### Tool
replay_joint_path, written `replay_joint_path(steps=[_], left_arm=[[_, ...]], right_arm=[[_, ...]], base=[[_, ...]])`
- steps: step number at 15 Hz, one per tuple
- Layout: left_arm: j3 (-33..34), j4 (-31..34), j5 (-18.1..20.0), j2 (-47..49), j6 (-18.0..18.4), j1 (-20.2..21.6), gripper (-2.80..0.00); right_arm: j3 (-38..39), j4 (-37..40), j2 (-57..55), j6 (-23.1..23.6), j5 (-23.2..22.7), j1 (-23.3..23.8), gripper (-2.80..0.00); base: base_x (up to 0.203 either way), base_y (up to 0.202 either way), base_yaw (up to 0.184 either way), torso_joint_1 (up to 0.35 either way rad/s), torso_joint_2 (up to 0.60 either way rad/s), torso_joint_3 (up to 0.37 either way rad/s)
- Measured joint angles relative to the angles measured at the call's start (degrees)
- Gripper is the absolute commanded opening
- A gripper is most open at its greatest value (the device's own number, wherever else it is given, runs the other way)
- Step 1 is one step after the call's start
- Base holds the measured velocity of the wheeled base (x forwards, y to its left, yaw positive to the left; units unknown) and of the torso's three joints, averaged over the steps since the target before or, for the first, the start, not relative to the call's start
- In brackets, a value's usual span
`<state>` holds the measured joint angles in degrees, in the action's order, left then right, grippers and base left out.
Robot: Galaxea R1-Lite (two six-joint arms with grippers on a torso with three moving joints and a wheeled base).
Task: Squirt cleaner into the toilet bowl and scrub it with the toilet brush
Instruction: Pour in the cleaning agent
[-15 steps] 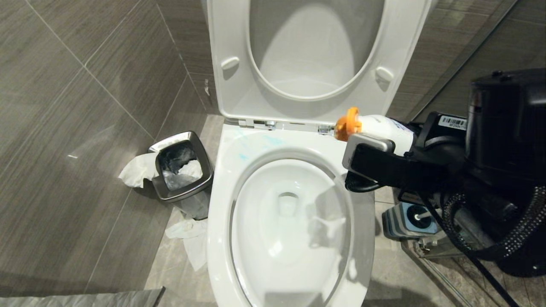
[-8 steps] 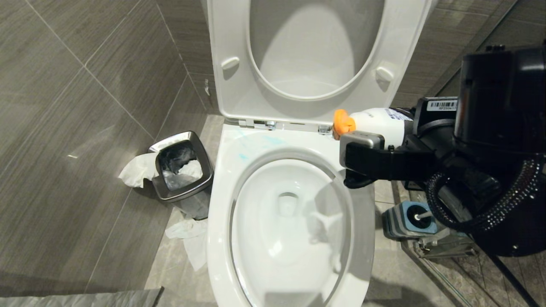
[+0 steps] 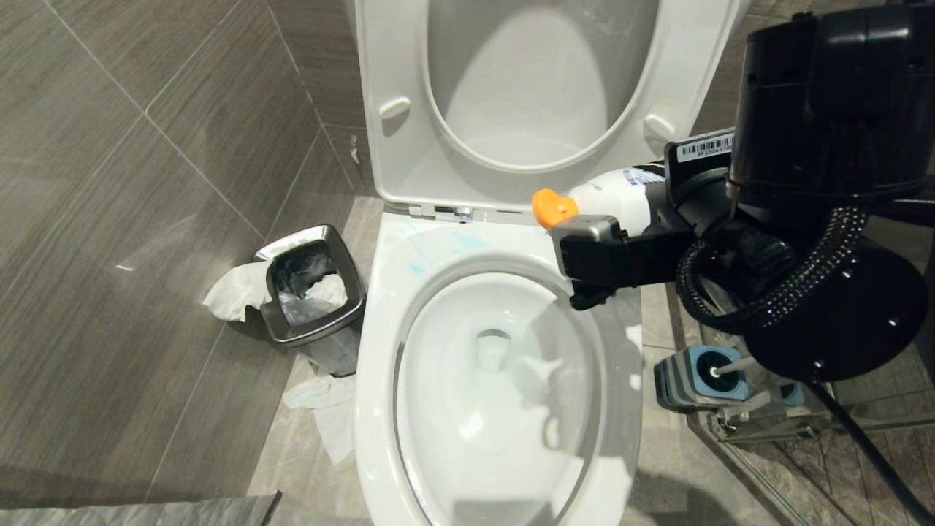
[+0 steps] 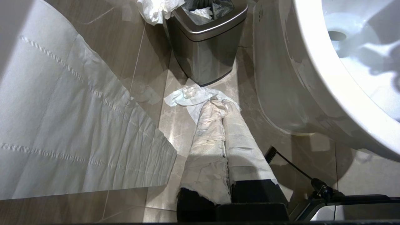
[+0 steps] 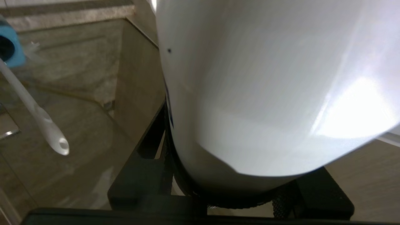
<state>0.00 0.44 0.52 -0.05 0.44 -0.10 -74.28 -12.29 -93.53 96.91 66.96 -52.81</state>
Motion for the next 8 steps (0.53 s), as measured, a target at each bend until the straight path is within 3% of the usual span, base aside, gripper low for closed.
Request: replay_joint_path(steps=[4, 8], left_arm=[[0.00, 0.00, 0.00, 0.00, 0.00, 0.00, -2.80], [0.00, 0.00, 0.00, 0.00, 0.03, 0.00, -2.80]], right_arm=[[-0.83, 0.01, -0.71, 1.80, 5.05, -0.55, -2.80], [-2.25, -0.05, -1.03, 6.96, 6.05, -1.29, -2.80]], base=[[0.000, 0.000, 0.000, 0.000, 0.00, 0.000], [0.000, 0.000, 0.000, 0.000, 0.00, 0.000]])
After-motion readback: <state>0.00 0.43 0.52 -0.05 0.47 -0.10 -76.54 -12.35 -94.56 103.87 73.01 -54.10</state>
